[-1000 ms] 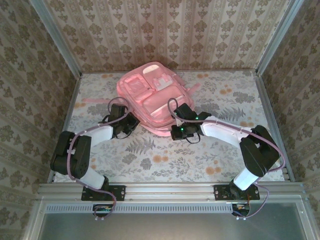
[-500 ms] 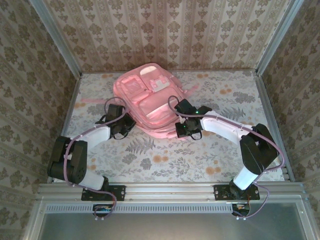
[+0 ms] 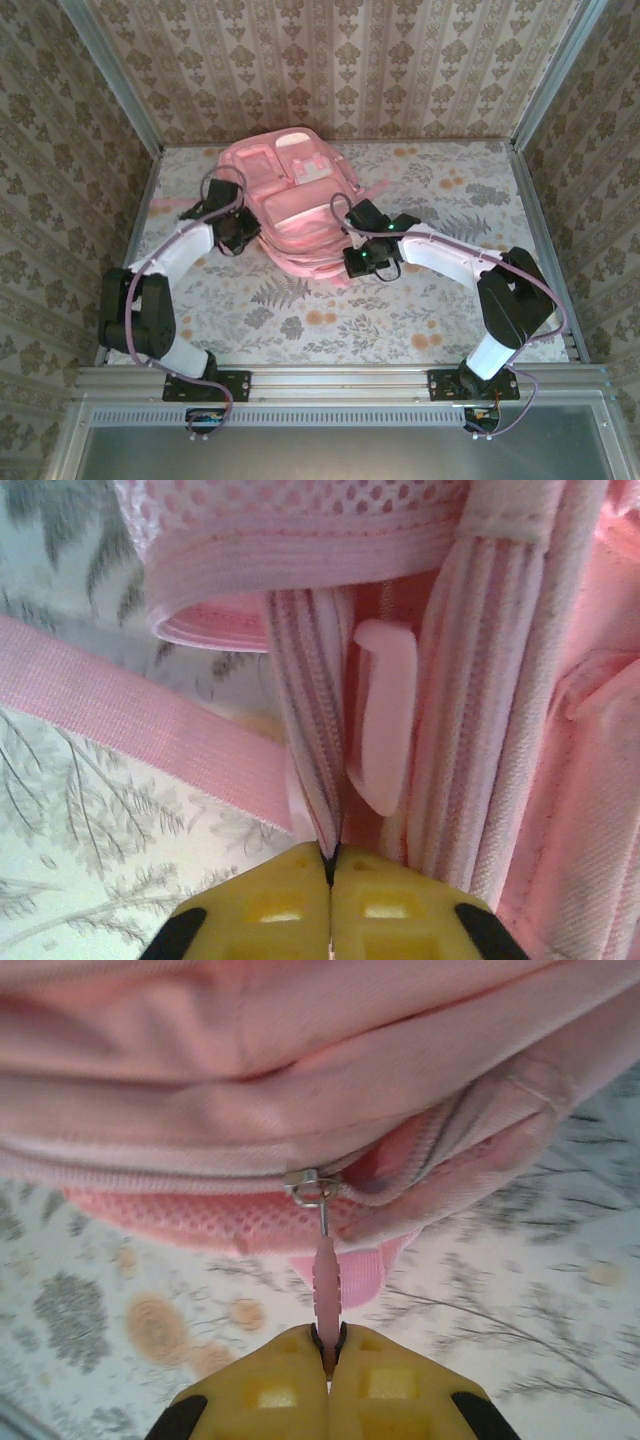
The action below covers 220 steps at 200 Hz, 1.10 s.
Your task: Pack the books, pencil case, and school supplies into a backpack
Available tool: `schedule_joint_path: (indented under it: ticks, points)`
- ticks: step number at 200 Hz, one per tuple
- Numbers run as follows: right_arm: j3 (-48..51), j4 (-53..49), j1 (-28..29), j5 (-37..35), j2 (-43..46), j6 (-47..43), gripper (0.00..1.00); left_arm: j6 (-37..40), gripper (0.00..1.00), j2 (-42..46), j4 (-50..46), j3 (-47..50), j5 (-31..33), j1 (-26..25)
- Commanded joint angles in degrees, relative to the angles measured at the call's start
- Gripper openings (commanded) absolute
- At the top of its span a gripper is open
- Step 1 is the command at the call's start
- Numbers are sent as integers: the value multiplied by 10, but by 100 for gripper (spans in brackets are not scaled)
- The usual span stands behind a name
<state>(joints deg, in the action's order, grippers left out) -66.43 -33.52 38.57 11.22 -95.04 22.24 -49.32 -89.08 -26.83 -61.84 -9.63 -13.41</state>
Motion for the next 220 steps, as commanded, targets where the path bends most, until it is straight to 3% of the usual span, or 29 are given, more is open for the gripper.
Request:
schedule_joint_path:
  ticks: [1, 25, 53, 84, 122, 157, 220]
  points:
    - [-16, 24, 29, 66, -30, 12, 0, 70, 15, -71, -39, -118, -36, 45]
    - [-40, 96, 41, 97, -76, 68, 0, 73, 37, -145, -106, -199, -122, 85]
    - [-81, 160, 46, 121, -131, 135, 0, 35, 58, -47, -70, -105, -105, 92]
    - [-113, 185, 56, 120, -163, 163, 0, -48, 61, 74, -51, 13, -121, 71]
    - [-113, 182, 57, 108, -158, 160, 0, -155, 70, 194, -19, 132, -80, 13]
    - [-101, 179, 57, 102, -151, 158, 0, -216, 69, 196, 14, 169, -76, -20]
    - [-95, 174, 57, 91, -150, 152, 0, -254, 60, 122, 53, 165, -62, -67]
